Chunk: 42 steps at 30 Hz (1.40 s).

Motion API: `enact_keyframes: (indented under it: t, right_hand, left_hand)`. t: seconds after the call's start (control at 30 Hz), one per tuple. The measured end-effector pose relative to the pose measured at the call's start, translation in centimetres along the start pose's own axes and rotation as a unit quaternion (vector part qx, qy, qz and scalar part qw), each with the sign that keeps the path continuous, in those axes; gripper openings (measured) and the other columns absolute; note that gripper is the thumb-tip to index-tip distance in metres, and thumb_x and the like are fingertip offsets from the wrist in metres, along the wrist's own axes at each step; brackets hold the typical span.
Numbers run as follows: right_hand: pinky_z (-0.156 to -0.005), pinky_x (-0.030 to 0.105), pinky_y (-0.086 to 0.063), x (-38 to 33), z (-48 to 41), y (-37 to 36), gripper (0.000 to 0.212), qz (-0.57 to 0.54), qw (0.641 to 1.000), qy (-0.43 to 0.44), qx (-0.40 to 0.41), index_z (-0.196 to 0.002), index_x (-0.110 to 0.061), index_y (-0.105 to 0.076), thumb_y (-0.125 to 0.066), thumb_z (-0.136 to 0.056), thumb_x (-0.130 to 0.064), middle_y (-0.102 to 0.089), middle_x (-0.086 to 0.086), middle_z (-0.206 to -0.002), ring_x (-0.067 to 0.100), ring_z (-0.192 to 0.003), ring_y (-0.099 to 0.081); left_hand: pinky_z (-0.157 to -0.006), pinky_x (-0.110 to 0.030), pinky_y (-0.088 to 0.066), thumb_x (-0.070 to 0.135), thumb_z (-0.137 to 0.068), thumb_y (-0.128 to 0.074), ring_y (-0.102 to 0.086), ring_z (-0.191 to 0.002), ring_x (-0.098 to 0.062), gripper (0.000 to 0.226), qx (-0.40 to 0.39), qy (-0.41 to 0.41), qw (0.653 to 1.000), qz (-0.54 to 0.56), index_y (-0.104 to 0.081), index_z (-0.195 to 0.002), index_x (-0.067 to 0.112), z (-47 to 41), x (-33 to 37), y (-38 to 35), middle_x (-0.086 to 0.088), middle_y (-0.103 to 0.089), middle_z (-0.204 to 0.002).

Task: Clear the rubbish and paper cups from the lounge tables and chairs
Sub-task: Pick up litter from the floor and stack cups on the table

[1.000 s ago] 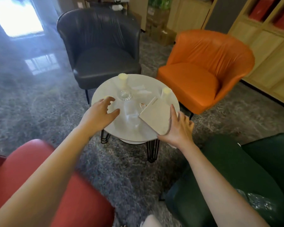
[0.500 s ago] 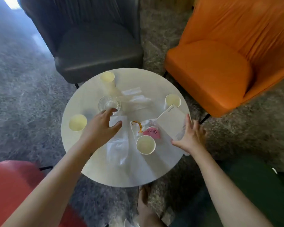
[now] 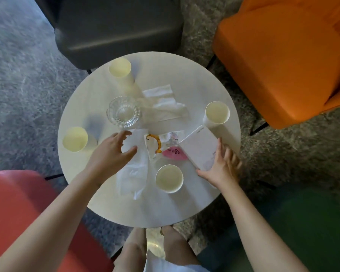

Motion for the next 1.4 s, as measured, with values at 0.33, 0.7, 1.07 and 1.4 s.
enact_keyframes:
  t: [0.33, 0.7, 1.07, 1.4]
  right_hand:
    - [-0.102, 0.04, -0.019, -8.0, 1.4, 5.2, 0.077, -0.075, 0.973, 0.206, 0.072, -0.138, -0.014, -0.035, -0.068, -0.075, -0.043, -0.041, 0.011, -0.137, 0.028, -0.127, -0.033]
    - [-0.098, 0.03, -0.016, -21.2, 1.3, 5.4, 0.08, -0.059, 0.944, 0.325, 0.011, -0.14, -0.022, -0.028, -0.068, -0.073, -0.041, -0.038, 0.001, -0.135, 0.022, -0.123, -0.033]
    - [-0.107, 0.042, -0.019, -26.3, 4.5, -5.8, 0.103, 0.162, 0.934, 0.281, -0.146, -0.144, -0.019, -0.01, -0.078, -0.068, -0.032, -0.022, 0.011, -0.144, 0.028, -0.13, -0.026]
    - [-0.089, 0.032, -0.036, -27.9, 4.2, -7.8, 0.041, -0.013, 0.978, 0.192, -0.085, -0.118, -0.014, -0.049, -0.057, -0.08, -0.004, -0.046, 0.007, -0.12, 0.026, -0.107, -0.045]
  left_hand:
    - [-0.079, -0.031, -0.043, 0.035, -0.084, -0.057, -0.054, -0.097, -0.018, 0.039, 0.049, -0.012, 0.999, 0.004, -0.049, -0.12, 0.024, -0.8, 0.5, 5.1, -0.002, -0.056, -0.118]
    - [-0.088, -0.04, -0.044, 0.038, -0.084, -0.057, -0.049, -0.114, -0.024, 0.047, 0.088, 0.017, 0.995, -0.043, -0.046, -0.126, 0.022, -0.7, -5.2, 11.4, -0.005, -0.049, -0.13]
    - [-0.094, -0.037, -0.038, 0.047, -0.071, -0.069, -0.037, -0.124, -0.027, 0.089, -0.084, -0.014, 0.987, -0.136, -0.021, -0.142, 0.025, -3.8, -12.8, 7.5, -0.003, -0.035, -0.14]
    - [-0.095, -0.032, -0.034, 0.027, -0.07, -0.074, -0.043, -0.12, -0.029, 0.084, -0.11, -0.133, 0.984, -0.044, -0.029, -0.141, 0.02, -9.1, -12.6, 7.0, -0.009, -0.041, -0.133]
Point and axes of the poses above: each hand's wrist, its own z-axis away from the middle knuckle, its own y-axis out of the back of the hand, x = y × z, the point moved 7 cm from there along -z, towards the middle knuckle
